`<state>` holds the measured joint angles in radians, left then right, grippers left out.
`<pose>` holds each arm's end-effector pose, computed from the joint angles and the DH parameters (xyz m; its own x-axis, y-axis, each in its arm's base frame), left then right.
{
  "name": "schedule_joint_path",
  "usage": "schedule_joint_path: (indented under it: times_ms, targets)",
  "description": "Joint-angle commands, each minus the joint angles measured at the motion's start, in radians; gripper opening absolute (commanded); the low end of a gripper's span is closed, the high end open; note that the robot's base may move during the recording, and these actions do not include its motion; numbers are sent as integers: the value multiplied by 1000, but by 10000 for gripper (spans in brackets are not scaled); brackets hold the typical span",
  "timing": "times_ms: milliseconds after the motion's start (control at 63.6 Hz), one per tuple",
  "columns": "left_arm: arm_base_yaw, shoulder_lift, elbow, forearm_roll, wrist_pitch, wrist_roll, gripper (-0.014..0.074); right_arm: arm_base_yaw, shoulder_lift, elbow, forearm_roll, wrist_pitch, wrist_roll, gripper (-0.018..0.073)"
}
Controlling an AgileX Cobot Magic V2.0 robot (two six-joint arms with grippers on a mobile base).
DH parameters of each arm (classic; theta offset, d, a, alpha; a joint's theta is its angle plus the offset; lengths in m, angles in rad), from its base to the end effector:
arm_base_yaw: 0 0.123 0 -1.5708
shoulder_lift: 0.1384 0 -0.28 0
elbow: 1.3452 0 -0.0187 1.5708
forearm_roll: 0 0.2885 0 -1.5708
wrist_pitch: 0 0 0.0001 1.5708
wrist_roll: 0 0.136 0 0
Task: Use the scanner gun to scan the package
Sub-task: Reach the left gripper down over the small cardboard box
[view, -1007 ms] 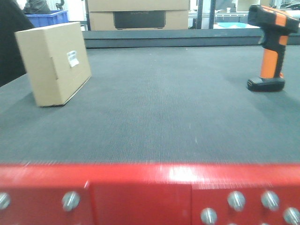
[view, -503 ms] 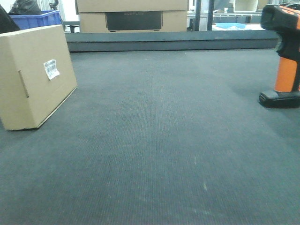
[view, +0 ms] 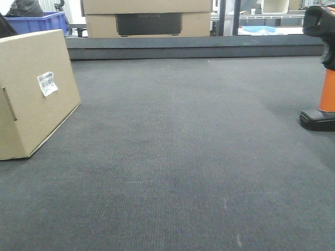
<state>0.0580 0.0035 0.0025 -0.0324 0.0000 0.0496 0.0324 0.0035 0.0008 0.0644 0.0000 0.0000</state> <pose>0.1442 0.0084 0.2156 0.0800 0.0219 -0.9966 -0.0593 0.9981 0.0171 0.1442 0.0047 0.2163 0.0805 0.0670 -0.9945 -0.0376 0.9972 0.0641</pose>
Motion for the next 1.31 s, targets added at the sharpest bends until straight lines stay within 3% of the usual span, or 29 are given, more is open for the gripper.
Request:
schedule_joint_path:
  times_ms: [0,330,441,535,818,1117,1290]
  targets:
    - [-5,-3,-3,1,-17,-7,-111,1,-4,-1,-8,-16,0,-162]
    - [-4,-3,-3,-19,-43,-7,-111,1,-4,-1,-8,-16,0,-162]
    - [-6,-3,-74,-43,65,-7,-111,1,-4,-1,-8,-16,0,-162]
    - [-6,53,-181,5,173,-7,-111,1,-4,-1,-8,-16,0,-162]
    - [-6,534,-583,32,504,-7,-111,1,-4,-1,-8,-16,0,-162]
    - [-6,981,-911,-149,488,-7,-111,1,-4,-1,-8,-16,0,-162]
    - [-6,1214,-1162,-183,711,-7,-111,1,-4,-1,-8,-16,0,-162]
